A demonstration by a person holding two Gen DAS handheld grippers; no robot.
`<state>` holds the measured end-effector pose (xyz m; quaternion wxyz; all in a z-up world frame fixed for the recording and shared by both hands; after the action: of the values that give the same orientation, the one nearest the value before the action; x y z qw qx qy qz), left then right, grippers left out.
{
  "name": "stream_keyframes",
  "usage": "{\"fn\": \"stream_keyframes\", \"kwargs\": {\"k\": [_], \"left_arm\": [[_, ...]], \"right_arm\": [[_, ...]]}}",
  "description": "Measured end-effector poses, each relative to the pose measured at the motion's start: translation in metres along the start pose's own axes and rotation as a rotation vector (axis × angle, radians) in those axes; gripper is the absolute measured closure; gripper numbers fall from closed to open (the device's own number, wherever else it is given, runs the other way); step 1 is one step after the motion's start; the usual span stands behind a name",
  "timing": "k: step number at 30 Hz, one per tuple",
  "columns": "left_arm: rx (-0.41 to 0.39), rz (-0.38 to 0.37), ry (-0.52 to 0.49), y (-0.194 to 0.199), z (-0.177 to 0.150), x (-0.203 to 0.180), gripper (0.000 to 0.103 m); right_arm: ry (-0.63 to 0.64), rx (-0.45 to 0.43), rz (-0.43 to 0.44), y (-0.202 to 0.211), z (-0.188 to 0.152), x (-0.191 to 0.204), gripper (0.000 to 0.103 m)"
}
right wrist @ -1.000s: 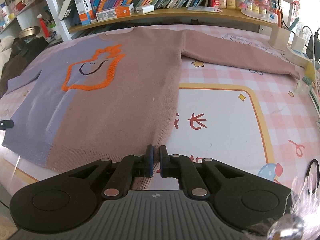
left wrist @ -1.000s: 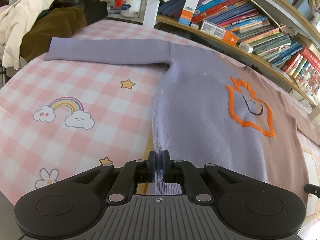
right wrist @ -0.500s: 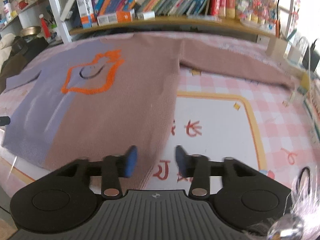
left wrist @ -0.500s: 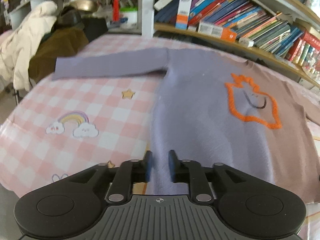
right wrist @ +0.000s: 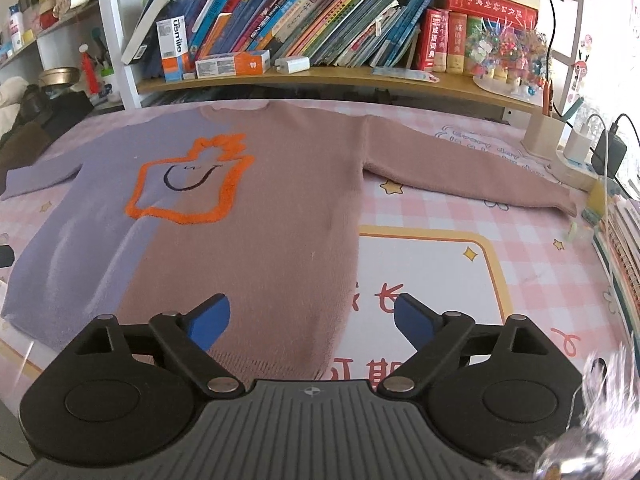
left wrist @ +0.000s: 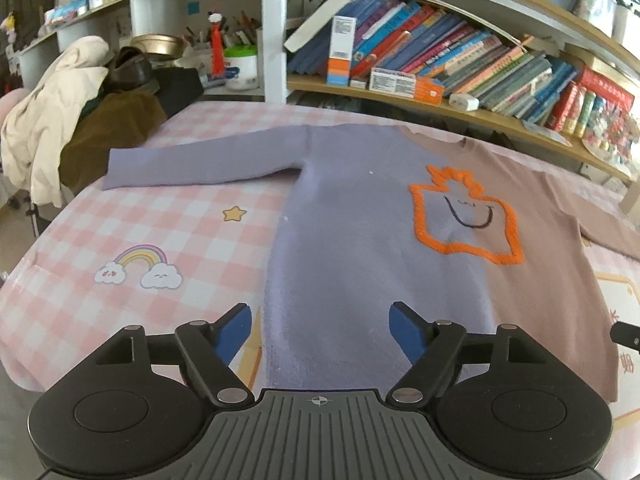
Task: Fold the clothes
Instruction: 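Move the open left tool over the lavender sleeve cuff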
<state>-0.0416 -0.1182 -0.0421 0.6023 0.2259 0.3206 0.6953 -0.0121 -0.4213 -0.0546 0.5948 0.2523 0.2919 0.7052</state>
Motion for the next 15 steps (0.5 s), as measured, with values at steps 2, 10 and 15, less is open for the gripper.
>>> {"fn": "stream_keyframes", "kwargs": {"k": [2, 10, 15], "left_arm": [[0.004, -0.006, -0.013, -0.002, -0.001, -0.004, 0.024], [0.006, -0.042, -0.099, -0.009, -0.002, -0.019, 0.020], [-0.026, -0.088, -0.183, -0.013, 0.007, -0.017, 0.015]], "right_arm": [[0.002, 0.001, -0.005, 0.000, -0.001, 0.002, 0.013], [-0.010, 0.017, -0.045, 0.000, -0.003, 0.010, 0.012], [-0.027, 0.016, -0.083, 0.000, 0.000, 0.026, 0.012]]}}
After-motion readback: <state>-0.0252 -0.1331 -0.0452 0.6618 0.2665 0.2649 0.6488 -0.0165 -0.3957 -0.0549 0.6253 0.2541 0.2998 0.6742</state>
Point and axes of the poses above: each gripper's, at about its wrist camera, not at the fingertips, and y roughly against the way its jaws point, x to its left, z to its top, the point moved 9 cm from there along -y, roughly the way its jaws point, and after that the axes turned 3 degrees about -z, right-handed, at the moved point
